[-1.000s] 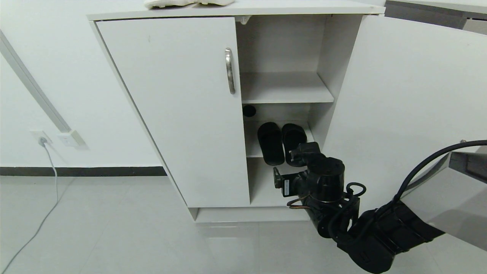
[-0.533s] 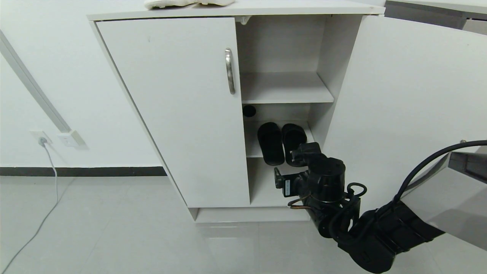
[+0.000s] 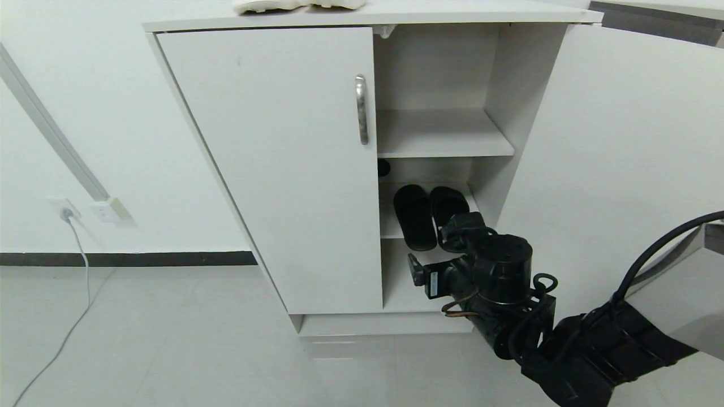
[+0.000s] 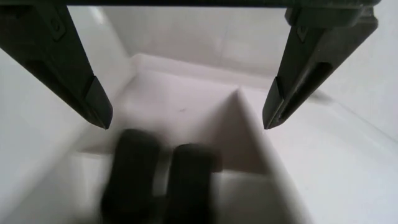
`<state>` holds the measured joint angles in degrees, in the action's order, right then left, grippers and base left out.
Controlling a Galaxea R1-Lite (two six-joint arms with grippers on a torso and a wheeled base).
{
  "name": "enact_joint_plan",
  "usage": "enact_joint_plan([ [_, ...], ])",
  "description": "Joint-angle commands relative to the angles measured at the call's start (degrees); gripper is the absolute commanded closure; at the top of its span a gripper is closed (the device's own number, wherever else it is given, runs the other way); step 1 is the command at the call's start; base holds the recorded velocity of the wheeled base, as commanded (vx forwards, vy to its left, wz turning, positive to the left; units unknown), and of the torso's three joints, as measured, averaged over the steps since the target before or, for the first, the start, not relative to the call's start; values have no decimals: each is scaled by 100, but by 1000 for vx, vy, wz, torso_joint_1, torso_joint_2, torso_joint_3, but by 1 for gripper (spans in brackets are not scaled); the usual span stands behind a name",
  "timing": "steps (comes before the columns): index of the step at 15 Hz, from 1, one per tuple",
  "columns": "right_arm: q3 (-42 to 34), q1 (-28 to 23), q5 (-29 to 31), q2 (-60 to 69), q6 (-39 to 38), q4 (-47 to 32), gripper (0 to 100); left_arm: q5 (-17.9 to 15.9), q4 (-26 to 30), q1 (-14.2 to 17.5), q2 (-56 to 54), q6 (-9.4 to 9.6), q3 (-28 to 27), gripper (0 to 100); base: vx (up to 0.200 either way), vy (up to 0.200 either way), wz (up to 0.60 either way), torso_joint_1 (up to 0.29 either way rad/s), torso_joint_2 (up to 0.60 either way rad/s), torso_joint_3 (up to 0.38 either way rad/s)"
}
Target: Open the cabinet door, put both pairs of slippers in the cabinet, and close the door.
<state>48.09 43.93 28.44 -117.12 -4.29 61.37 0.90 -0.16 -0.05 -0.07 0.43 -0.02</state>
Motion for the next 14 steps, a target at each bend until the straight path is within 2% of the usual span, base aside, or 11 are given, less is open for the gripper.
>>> enact_joint_plan([
  [1, -133, -34, -137, 4, -2, -11, 0, 15, 7, 5, 7, 19, 2, 100, 0, 200, 0, -12, 2, 12],
  [6, -432, -192, -576, 189, -2, -11, 0, 15, 7, 5, 7, 36, 2, 100, 0, 200, 0, 6, 2, 0],
  [8, -529, -192, -594, 163, -2, -2, 0, 15, 7, 5, 7, -34, 2, 100, 0, 200, 0, 5, 2, 2],
  [14, -696, -157, -603, 198, 139, 279, 0, -2, 7, 5, 7, -69, 2, 100, 0, 0, 0, 0, 0, 0],
])
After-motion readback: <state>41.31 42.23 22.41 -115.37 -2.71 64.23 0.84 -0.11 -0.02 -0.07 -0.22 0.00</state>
